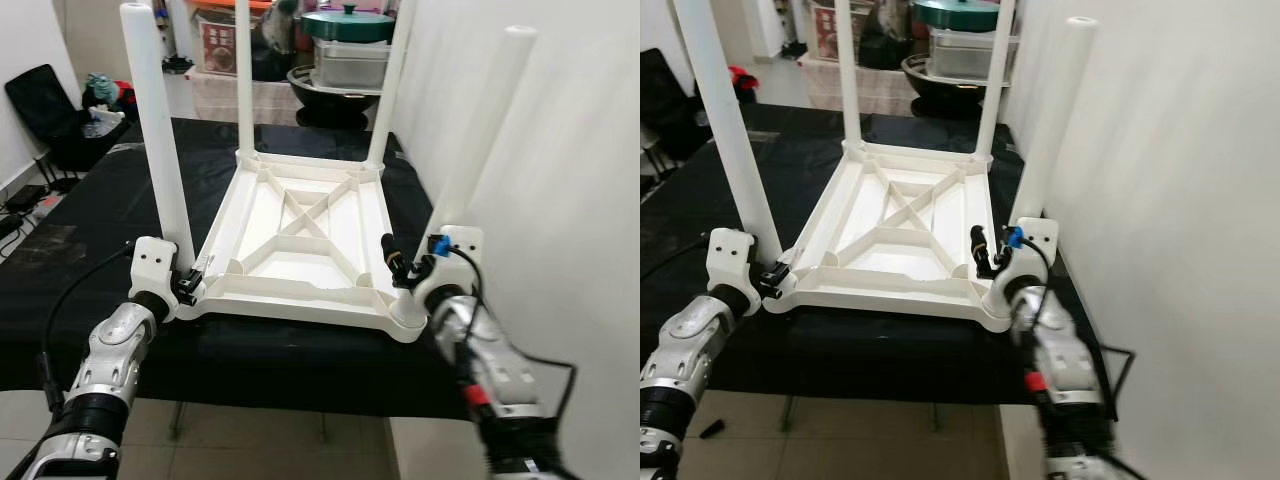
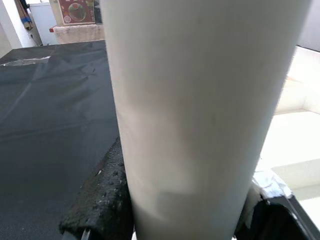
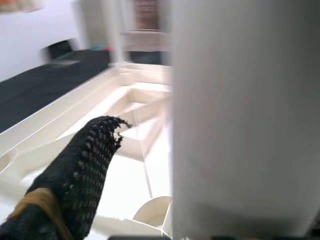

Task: Building children table

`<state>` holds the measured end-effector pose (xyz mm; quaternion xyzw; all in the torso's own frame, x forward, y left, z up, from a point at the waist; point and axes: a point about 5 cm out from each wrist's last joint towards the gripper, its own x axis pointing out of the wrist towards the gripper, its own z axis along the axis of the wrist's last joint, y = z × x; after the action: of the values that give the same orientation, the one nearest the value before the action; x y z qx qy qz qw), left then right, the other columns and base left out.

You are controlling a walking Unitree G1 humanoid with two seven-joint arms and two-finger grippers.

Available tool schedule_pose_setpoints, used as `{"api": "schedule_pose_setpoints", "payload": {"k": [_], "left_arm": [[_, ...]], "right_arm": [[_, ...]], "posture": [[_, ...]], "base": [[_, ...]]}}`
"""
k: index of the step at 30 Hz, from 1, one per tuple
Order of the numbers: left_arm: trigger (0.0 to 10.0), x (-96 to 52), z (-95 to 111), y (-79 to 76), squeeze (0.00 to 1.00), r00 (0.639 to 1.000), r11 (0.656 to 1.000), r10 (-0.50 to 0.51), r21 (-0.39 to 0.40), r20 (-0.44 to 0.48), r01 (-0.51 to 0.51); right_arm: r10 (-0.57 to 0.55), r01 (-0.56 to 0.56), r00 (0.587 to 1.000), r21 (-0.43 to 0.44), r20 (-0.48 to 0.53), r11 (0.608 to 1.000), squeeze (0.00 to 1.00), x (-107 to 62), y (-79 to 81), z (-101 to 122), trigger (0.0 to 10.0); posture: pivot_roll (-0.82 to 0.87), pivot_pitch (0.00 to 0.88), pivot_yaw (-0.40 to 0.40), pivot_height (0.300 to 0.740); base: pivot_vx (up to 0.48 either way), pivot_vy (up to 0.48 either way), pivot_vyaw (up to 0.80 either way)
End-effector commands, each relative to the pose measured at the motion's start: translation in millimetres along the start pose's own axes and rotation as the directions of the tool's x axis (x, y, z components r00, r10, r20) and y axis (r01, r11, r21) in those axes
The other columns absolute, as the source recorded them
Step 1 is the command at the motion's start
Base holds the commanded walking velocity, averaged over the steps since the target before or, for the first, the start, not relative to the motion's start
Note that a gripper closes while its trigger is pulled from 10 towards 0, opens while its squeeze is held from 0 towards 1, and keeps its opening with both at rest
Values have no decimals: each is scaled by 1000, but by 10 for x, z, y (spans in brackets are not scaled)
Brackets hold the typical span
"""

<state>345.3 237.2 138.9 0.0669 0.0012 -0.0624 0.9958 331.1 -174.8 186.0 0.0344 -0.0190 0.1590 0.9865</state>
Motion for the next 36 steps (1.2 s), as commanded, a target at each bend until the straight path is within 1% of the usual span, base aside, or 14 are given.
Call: {"api": "schedule_pose_setpoints", "payload": {"k": [1,3,4,6,11,15,18,24,25,28,29,33,34,36], "left_arm": [[10000,-20,-56,35,0,999,1000,15,22,-32,-14],[10000,-16,-50,40,0,999,1000,16,23,-31,-16],[10000,-11,-43,45,0,999,1000,17,24,-29,-16],[10000,-3,-28,50,0,999,999,20,26,-25,-19],[10000,-6,-20,57,0,999,999,25,25,-21,-25],[10000,-16,-33,44,0,999,999,20,29,-25,-19],[10000,-8,-24,45,0,999,999,21,29,-25,-20],[10000,8,-42,16,0,999,999,13,37,-36,-12],[10000,12,-44,3,0,999,999,10,36,-36,-9],[10000,14,-40,-23,0,999,999,4,34,-34,-3],[10000,8,-45,-15,0,999,999,7,33,-35,-6],[10000,-23,-65,33,0,999,999,23,30,-38,-22],[10000,-36,-73,53,0,999,999,30,30,-39,-29],[10000,-49,-83,74,0,998,999,37,29,-41,-36]], "right_arm": [[127,-128,992,-56,-7,990,0,-58,-17,28,10000],[165,-166,986,-140,-22,976,0,-74,-120,78,10000],[194,-194,981,-178,-17,965,0,-76,-199,129,2510],[77,-80,997,-194,-19,978,0,13,-366,146,0],[-446,429,891,-164,-82,888,0,125,-742,14,0],[-839,883,461,55,-288,466,0,-149,-743,-512,0],[-842,902,425,77,-332,425,0,-143,-479,-601,0],[-704,839,535,191,-468,510,0,112,239,-592,510],[-627,769,628,249,-461,588,0,231,450,-513,10000],[-445,569,815,375,-371,732,0,401,730,-302,10000],[-417,498,865,379,-280,780,1000,390,660,-212,10000],[-282,292,956,334,-79,896,1000,318,357,-13,10000],[-199,198,980,263,-24,944,0,280,230,53,10000],[-39,35,999,131,23,991,0,190,96,152,10000]], "posture": [[61,0,-102,740],[62,0,-104,740],[61,0,-104,740],[63,0,-105,740],[73,0,-109,740],[74,0,-105,740],[70,0,-95,740],[63,0,-93,740],[59,0,-93,740],[59,0,-100,740],[60,0,-104,740],[62,0,-114,740],[62,0,-116,740],[62,0,-116,740]], "base": [[0,0,0],[0,0,0],[0,0,0],[0,0,0],[0,0,0],[0,0,0],[0,0,0],[0,0,0],[0,0,0],[0,0,0],[0,0,0],[0,0,0],[0,0,0],[0,0,0]]}}
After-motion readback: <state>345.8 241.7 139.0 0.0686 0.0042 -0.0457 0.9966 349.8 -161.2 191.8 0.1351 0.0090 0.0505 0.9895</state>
